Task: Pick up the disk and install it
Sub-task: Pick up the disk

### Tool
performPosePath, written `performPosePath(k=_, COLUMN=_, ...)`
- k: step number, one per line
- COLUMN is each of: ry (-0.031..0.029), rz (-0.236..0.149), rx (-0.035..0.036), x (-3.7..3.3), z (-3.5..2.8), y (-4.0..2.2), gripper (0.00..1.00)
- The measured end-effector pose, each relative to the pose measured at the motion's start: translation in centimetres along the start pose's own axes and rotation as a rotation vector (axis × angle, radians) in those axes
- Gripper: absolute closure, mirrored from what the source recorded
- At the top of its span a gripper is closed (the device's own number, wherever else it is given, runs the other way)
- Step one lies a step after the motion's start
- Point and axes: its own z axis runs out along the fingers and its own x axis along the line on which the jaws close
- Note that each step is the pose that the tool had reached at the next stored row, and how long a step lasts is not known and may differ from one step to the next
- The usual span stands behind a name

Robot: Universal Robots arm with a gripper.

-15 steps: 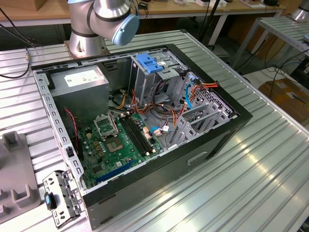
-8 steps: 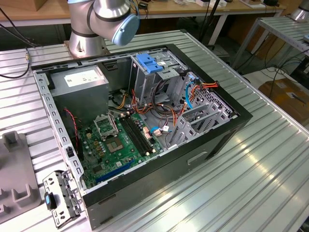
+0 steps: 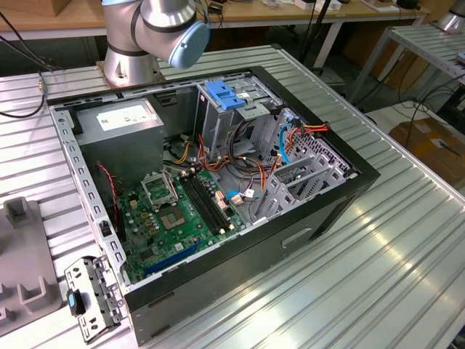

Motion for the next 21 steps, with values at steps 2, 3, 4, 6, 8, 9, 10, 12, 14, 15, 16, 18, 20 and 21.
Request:
performPosePath(k=2, ry=0.0, rz=0.001, rx=0.0001, x=0.0, z=0.0, y=0.0, gripper=0.63)
performPosePath(k=3, ry=0.0, rz=0.001, rx=0.0001, x=0.0, z=0.0, y=0.0, gripper=0.63)
performPosePath(k=4, ry=0.0, rz=0.001, rx=0.0001, x=0.0, z=0.0, y=0.0, gripper=0.63)
performPosePath(k=6, ry=0.0, rz=0.001, rx=0.0001, x=0.0, z=0.0, y=0.0, gripper=0.63)
performPosePath(k=8, ry=-0.0001, rz=0.001, rx=0.0003, x=0.0, z=-0.02, y=0.0, gripper=0.63)
performPosePath(k=9, ry=0.0, rz=0.001, rx=0.0003, x=0.0, z=-0.05, y=0.01, gripper=0.63)
performPosePath(k=10, ry=0.0, rz=0.001, rx=0.0001, x=0.0, z=-0.11, y=0.0, gripper=0.63)
performPosePath(k=12, ry=0.0, rz=0.001, rx=0.0003, x=-0.01, z=-0.2, y=0.0, gripper=0.63)
performPosePath(k=14, ry=0.0001, rz=0.001, rx=0.0, x=-0.02, z=-0.35, y=0.0, gripper=0.63)
performPosePath(k=15, ry=0.0, rz=0.001, rx=0.0001, x=-0.02, z=-0.42, y=0.0, gripper=0.63)
performPosePath(k=16, ry=0.0, rz=0.001, rx=0.0001, x=-0.02, z=-0.5, y=0.0, gripper=0.63)
performPosePath(k=18, ry=0.0, rz=0.001, rx=0.0002, x=-0.03, z=-0.71, y=0.0, gripper=0.63)
performPosePath(k=20, ry=0.0001, rz=0.001, rx=0.0001, x=-0.04, z=-0.97, y=-0.01, gripper=0.63)
performPosePath(k=21, ry=0.0, rz=0.001, rx=0.0001, x=-0.05, z=-1.13, y=-0.01, gripper=0.63)
